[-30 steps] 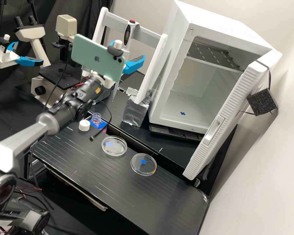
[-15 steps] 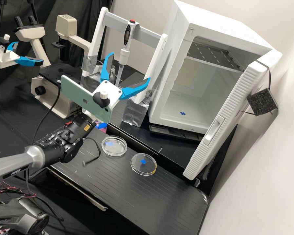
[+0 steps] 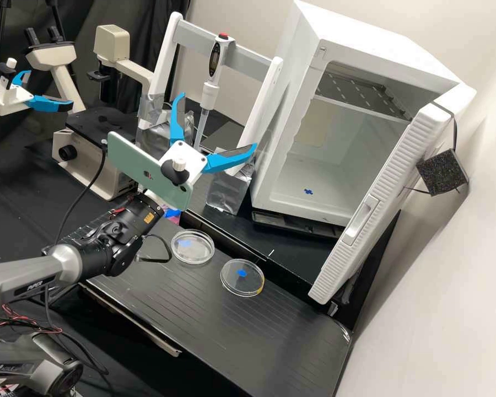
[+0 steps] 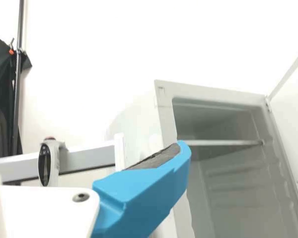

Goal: Use the pipette

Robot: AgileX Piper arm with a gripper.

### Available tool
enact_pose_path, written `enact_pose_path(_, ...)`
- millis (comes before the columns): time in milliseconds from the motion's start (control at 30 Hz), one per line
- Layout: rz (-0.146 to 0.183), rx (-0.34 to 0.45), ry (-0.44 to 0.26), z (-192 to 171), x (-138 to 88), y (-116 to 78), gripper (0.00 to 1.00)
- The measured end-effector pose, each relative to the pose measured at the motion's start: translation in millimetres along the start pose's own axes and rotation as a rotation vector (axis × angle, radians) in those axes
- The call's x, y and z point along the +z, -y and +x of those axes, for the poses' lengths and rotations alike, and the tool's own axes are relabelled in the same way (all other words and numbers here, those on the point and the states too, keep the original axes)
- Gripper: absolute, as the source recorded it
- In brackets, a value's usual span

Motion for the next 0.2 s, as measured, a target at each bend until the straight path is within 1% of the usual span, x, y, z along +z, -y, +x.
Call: enact_pose_path(200,0.010,-0.016,-0.008,0.1,-1.7,3.5,1.00)
